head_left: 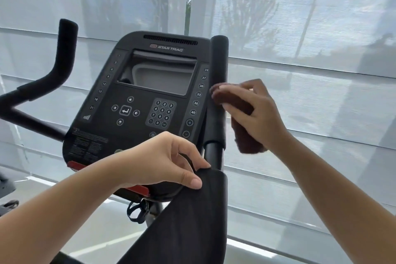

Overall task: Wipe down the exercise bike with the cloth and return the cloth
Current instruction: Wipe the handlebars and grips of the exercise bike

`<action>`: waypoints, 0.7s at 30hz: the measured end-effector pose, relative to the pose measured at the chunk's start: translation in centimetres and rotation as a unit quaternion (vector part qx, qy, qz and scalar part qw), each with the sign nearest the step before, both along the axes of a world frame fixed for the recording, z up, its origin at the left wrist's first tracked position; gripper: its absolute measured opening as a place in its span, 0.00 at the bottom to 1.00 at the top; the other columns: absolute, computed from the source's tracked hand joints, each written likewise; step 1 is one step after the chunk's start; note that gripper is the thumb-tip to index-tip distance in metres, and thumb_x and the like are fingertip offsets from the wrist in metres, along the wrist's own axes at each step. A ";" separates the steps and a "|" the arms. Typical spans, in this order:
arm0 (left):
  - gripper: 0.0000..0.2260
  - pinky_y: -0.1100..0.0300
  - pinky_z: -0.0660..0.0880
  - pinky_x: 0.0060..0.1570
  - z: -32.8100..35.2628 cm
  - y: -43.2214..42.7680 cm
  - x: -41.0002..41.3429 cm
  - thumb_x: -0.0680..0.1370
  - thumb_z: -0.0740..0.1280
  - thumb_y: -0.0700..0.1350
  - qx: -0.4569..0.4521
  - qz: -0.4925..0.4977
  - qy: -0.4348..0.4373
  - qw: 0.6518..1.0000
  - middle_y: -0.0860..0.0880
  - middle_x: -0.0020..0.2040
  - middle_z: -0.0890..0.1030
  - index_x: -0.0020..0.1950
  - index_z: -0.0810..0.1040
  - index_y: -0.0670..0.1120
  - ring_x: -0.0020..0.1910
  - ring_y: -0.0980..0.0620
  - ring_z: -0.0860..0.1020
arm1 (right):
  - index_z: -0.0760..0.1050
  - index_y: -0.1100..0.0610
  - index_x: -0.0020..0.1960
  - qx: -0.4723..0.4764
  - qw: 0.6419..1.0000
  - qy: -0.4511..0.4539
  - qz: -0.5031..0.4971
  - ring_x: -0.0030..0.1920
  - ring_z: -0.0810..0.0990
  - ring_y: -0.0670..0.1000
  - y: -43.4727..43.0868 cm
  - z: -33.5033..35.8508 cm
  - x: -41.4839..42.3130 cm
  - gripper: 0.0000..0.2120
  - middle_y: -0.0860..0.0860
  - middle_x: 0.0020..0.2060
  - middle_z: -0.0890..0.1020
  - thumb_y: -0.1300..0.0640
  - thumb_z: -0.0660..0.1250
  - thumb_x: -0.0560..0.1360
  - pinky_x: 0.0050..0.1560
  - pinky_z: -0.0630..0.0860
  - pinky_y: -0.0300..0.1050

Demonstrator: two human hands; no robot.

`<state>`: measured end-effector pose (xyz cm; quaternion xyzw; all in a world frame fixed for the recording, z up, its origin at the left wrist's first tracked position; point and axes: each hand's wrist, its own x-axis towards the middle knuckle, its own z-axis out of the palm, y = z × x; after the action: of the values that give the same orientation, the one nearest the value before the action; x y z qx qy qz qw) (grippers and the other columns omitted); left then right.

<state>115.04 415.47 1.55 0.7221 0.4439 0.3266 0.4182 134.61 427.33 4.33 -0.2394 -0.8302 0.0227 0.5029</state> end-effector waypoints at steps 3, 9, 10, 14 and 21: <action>0.12 0.59 0.76 0.45 -0.3 -0.3 0.0 0.60 0.79 0.42 -0.021 0.000 -0.037 0.999 0.48 0.36 0.81 0.41 0.84 0.52 0.37 0.53 0.79 | 0.75 0.52 0.61 0.057 0.993 0.090 -0.057 0.55 0.72 0.44 2.2 4.8 -2.7 0.17 0.54 0.53 0.68 0.57 0.68 0.73 0.63 0.67 0.33; 0.11 0.66 0.76 0.39 -0.7 -0.7 0.3 0.60 0.74 0.43 -0.041 0.011 -0.088 0.995 0.54 0.31 0.81 0.41 0.84 0.50 0.33 0.57 0.78 | 0.76 0.49 0.60 -0.008 0.997 0.045 -0.054 0.48 0.71 0.42 1.9 2.5 -3.6 0.16 0.52 0.48 0.66 0.58 0.68 0.73 0.59 0.64 0.26; 0.11 0.65 0.76 0.40 -0.7 -0.7 0.3 0.59 0.74 0.43 -0.047 0.013 -0.092 0.995 0.54 0.31 0.81 0.40 0.84 0.51 0.34 0.57 0.78 | 0.77 0.48 0.59 -0.018 0.999 0.017 -0.048 0.47 0.70 0.39 1.2 0.9 -2.8 0.16 0.51 0.47 0.66 0.58 0.69 0.72 0.58 0.62 0.23; 0.10 0.63 0.76 0.43 -0.8 -0.5 0.4 0.60 0.77 0.44 -0.068 0.012 -0.100 0.993 0.54 0.31 0.81 0.40 0.85 0.51 0.35 0.56 0.78 | 0.73 0.37 0.55 -0.071 0.997 -0.042 -0.001 0.46 0.71 0.33 -1.5 -3.0 0.1 0.20 0.45 0.42 0.68 0.59 0.70 0.71 0.52 0.62 0.21; 0.11 0.65 0.75 0.42 -1.1 -0.6 0.3 0.60 0.76 0.46 -0.043 0.017 -0.101 0.994 0.55 0.31 0.81 0.41 0.85 0.54 0.34 0.57 0.77 | 0.76 0.53 0.61 0.071 0.990 0.073 -0.093 0.55 0.72 0.48 1.6 3.8 -3.0 0.17 0.55 0.52 0.68 0.58 0.68 0.73 0.64 0.65 0.33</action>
<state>115.35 414.83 0.41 0.6591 0.4256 0.3854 0.4857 131.64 428.89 8.08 -0.2768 -0.7649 -0.0657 0.5779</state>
